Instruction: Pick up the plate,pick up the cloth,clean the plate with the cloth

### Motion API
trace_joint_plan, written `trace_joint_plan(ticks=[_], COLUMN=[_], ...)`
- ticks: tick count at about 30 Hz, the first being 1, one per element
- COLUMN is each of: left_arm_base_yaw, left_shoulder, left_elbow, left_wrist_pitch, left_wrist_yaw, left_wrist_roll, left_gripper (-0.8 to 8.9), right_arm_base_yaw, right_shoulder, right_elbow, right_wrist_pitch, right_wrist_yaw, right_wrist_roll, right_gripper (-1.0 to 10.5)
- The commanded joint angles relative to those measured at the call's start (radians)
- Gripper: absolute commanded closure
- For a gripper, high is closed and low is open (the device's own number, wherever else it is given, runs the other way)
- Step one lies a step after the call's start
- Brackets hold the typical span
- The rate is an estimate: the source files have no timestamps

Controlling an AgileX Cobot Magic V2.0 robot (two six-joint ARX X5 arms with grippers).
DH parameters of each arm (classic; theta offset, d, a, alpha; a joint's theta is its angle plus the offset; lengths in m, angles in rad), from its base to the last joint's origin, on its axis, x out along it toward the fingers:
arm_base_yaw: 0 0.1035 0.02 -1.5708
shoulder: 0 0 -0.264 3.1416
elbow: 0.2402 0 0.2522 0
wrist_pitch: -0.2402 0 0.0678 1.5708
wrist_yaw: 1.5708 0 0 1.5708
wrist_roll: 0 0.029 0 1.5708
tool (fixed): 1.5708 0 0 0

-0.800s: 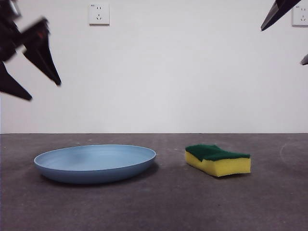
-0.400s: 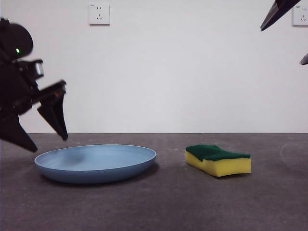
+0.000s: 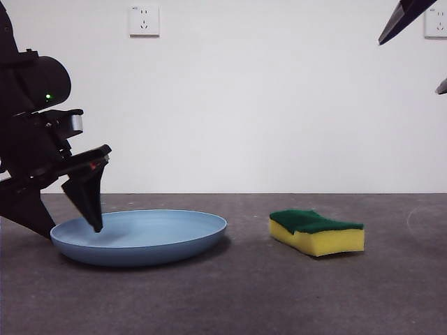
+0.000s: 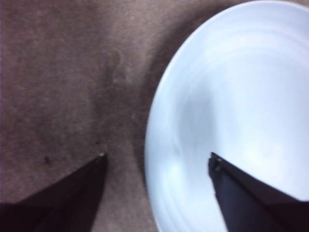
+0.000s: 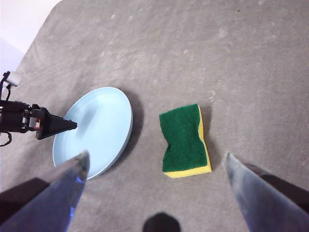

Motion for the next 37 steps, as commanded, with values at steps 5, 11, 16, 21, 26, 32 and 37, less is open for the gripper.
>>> trace_joint_plan(ticks=[5, 11, 16, 21, 26, 32, 37], left_arm_base_yaw=[-0.011, -0.011, -0.016, -0.017, -0.017, -0.017, -0.017], left_shoulder=[0.014, -0.023, -0.139, -0.288, -0.444, -0.606, -0.692], left_elbow=[-0.004, -0.003, -0.001, 0.002, 0.002, 0.002, 0.002], left_wrist_pitch=[-0.005, -0.023, -0.061, -0.092, -0.125, -0.183, -0.229], left_wrist_yaw=[-0.02, -0.017, -0.014, -0.014, -0.014, -0.014, -0.014], left_wrist_roll=[0.06, 0.061, 0.061, 0.061, 0.061, 0.061, 0.061], left_gripper=[8.22, 8.22, 8.22, 8.22, 8.22, 8.22, 8.22], right_arm_base_yaw=[0.001, 0.003, 0.033, 0.108, 0.199, 0.286, 0.33], right_shoulder=[-0.002, 0.008, 0.093, 0.254, 0.412, 0.593, 0.773], right_elbow=[0.005, 0.034, 0.15, 0.295, 0.388, 0.426, 0.426], right_wrist_pitch=[0.003, 0.0, -0.096, -0.216, -0.237, -0.209, -0.152], right_wrist_yaw=[-0.002, -0.002, 0.01, 0.08, 0.201, 0.306, 0.322], right_wrist_roll=[-0.01, -0.092, -0.172, -0.269, -0.315, -0.336, -0.345], right_gripper=[4.7, 4.8, 4.8, 4.8, 4.8, 4.8, 4.8])
